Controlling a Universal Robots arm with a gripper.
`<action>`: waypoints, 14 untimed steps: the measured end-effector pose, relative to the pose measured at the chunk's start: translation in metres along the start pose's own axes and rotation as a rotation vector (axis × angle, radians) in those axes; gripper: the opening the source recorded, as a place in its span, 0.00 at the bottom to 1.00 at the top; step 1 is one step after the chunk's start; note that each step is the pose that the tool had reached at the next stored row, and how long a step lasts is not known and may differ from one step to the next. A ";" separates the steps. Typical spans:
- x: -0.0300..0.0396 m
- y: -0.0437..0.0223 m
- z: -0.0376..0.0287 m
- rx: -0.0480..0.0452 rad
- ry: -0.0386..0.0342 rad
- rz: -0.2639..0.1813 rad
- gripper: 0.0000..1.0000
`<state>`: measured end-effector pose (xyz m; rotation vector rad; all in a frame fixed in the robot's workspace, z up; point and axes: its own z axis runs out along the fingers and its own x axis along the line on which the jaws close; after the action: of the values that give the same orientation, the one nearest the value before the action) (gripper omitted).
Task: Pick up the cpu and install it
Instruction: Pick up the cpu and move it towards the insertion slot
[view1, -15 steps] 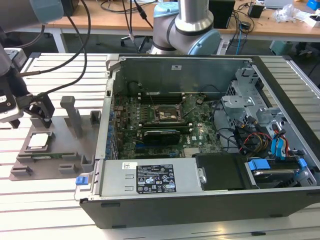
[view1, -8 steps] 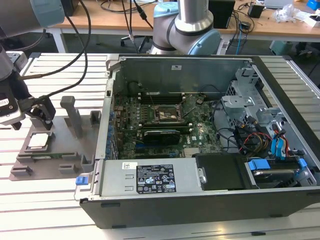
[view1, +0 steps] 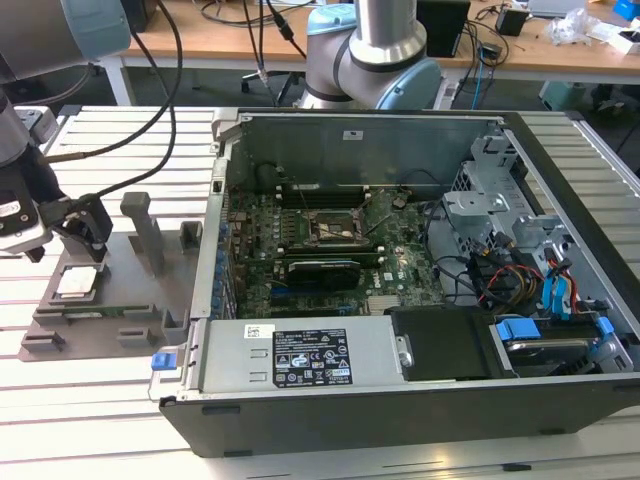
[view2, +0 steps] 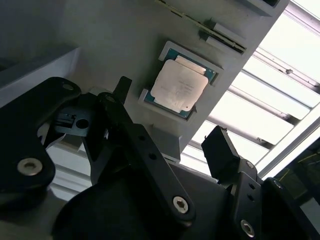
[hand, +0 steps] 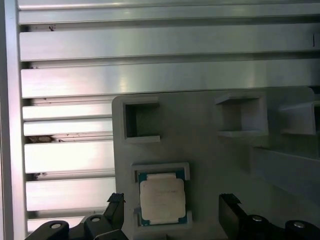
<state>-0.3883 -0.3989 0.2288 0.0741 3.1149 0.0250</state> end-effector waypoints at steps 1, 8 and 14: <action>0.0000 0.0000 0.0005 0.0000 -0.0001 0.000 0.84; 0.0001 -0.0001 0.0044 0.0000 -0.0001 0.000 0.84; 0.0003 -0.0002 0.0090 0.0000 0.0000 0.000 0.84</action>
<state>-0.3883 -0.3989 0.2197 0.0741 3.1149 0.0250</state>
